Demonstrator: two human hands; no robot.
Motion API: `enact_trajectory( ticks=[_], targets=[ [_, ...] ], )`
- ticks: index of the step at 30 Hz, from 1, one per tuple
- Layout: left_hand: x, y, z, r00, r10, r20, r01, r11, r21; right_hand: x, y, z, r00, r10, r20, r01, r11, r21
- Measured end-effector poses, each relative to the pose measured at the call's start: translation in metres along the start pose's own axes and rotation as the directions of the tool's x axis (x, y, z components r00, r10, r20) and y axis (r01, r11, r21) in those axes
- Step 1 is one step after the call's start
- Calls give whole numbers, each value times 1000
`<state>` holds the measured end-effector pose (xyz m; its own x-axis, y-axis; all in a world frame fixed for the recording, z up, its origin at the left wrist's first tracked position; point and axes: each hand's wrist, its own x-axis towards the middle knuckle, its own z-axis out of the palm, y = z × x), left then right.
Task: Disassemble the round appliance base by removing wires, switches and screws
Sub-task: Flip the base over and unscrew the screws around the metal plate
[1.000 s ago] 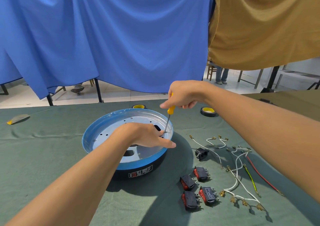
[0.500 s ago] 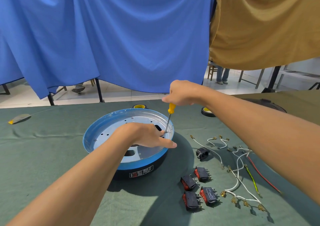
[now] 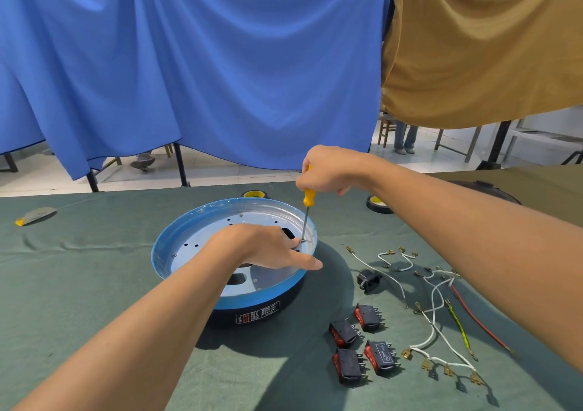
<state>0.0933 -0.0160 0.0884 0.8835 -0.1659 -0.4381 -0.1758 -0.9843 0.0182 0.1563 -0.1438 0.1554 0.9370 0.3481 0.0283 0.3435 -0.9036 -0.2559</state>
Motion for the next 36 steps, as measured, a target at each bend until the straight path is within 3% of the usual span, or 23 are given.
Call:
enact_trajectory(
  ticks=[4,17,22,27,32,36],
  targets=[
    [2,0,1,1000,2,-1,-2,1000,1,0,1,3,998,-13,-68,10,999,-43],
    [1,0,1,1000,4,1,-4,1000,2,3,-2,2,1000,1,21,-1,1000,-13],
    [0,0,0,1000,3,-6,-3,1000,-2,5,-1,6,997,-15,-73,8,996,-87],
    [0,0,1,1000,4,-11,-4,1000,-4,4,-3,3,1000,-12,5,12,1000,-13],
    [-1,0,1,1000,5,-11,-5,1000,-4,6,5,3,999,36,-22,-36,999,24],
    [1,-1,1,1000,5,-13,-5,1000,-8,6,10,0,998,20,63,-26,995,99]
  ],
)
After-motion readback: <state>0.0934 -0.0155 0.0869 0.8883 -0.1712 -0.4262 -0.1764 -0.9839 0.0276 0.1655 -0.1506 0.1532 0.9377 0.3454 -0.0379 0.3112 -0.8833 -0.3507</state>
